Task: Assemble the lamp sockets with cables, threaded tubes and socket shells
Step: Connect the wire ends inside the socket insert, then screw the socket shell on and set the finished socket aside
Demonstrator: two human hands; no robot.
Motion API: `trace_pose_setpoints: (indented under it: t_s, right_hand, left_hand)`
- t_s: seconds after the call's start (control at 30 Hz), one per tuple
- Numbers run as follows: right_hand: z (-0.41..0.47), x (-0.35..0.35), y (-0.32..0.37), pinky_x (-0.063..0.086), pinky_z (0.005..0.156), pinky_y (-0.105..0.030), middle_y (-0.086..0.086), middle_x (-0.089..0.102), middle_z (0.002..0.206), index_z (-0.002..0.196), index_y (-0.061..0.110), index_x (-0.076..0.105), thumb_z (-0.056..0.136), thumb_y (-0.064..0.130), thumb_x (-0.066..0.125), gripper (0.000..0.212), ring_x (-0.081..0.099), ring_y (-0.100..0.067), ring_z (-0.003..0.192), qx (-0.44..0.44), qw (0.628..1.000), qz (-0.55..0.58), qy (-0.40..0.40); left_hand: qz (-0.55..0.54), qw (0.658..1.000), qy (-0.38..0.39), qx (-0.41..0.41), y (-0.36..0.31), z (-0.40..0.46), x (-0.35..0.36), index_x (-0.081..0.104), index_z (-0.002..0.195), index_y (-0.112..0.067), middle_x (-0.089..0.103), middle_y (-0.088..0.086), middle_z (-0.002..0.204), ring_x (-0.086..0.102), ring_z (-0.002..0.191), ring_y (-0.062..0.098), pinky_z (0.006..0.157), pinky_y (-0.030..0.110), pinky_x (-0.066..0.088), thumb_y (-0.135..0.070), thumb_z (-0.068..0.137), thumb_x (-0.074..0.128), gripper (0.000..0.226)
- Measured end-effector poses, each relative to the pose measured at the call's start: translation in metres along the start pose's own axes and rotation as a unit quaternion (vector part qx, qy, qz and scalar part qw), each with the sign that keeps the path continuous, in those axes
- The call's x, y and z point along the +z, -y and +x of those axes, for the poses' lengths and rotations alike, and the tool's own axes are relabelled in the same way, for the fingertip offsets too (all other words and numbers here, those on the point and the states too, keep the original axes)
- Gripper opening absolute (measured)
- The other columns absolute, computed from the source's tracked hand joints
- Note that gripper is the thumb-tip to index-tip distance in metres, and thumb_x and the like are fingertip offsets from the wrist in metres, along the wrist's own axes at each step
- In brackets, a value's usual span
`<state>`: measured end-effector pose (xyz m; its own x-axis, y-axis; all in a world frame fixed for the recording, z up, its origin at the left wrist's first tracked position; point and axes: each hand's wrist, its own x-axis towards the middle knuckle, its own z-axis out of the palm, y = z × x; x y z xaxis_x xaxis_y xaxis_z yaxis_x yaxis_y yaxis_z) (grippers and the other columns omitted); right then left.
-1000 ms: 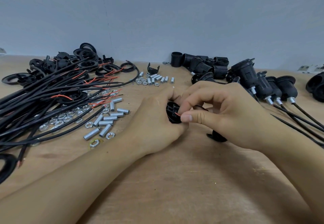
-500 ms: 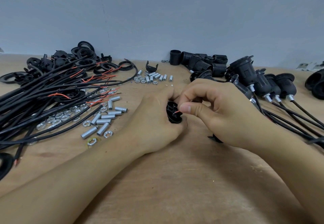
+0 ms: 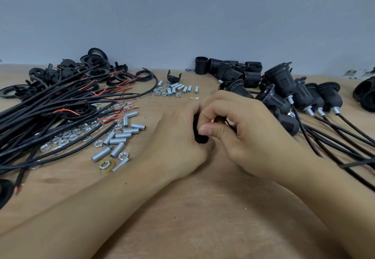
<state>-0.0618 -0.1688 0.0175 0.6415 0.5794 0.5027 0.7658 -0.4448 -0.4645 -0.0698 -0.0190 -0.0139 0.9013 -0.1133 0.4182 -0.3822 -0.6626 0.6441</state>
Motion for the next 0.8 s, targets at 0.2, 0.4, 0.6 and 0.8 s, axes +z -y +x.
trace_pose_setpoints:
  t_s: [0.2,0.4,0.6,0.8]
  right_hand:
    - [-0.001,0.001,-0.004,0.049,0.082,-0.04,0.004,0.065,0.085,0.073,0.015,0.065,0.083,0.001,0.072,0.018,0.06,-0.015,0.086,0.096,0.989,0.101,-0.038]
    - [0.003,-0.006,-0.014,0.05,0.085,-0.039,-0.001,0.065,0.092,0.069,0.022,0.067,0.082,0.003,0.073,0.024,0.062,-0.02,0.089,0.163,0.974,0.144,-0.06]
    - [0.004,-0.007,-0.015,0.054,0.073,-0.031,-0.006,0.069,0.081,0.081,0.017,0.07,0.083,-0.001,0.073,0.018,0.062,-0.013,0.072,0.156,0.961,0.214,-0.081]
    - [0.007,-0.01,-0.01,0.054,0.084,-0.034,-0.001,0.073,0.086,0.09,0.016,0.07,0.094,0.022,0.063,0.009,0.067,-0.011,0.082,0.174,0.945,0.238,-0.143]
  left_hand:
    - [-0.017,1.0,0.021,-0.006,0.003,-0.001,-0.005,0.049,0.096,-0.031,0.061,-0.015,0.089,0.059,0.083,0.005,0.07,0.034,0.049,-0.023,0.072,0.072,0.034]
    - [-0.038,0.993,0.095,0.066,0.012,0.001,-0.015,0.054,0.12,-0.036,0.062,-0.024,0.111,0.058,0.108,0.0,0.091,0.023,0.046,-0.036,0.082,0.063,0.039]
    - [-0.026,0.99,0.029,0.137,0.013,0.006,-0.015,0.063,0.106,-0.025,0.065,-0.014,0.093,0.063,0.09,0.01,0.078,0.025,0.048,-0.032,0.089,0.067,0.019]
    - [-0.014,0.992,-0.015,0.122,0.013,0.007,-0.013,0.063,0.09,-0.021,0.062,-0.01,0.078,0.059,0.078,0.011,0.069,0.025,0.045,-0.04,0.09,0.063,0.019]
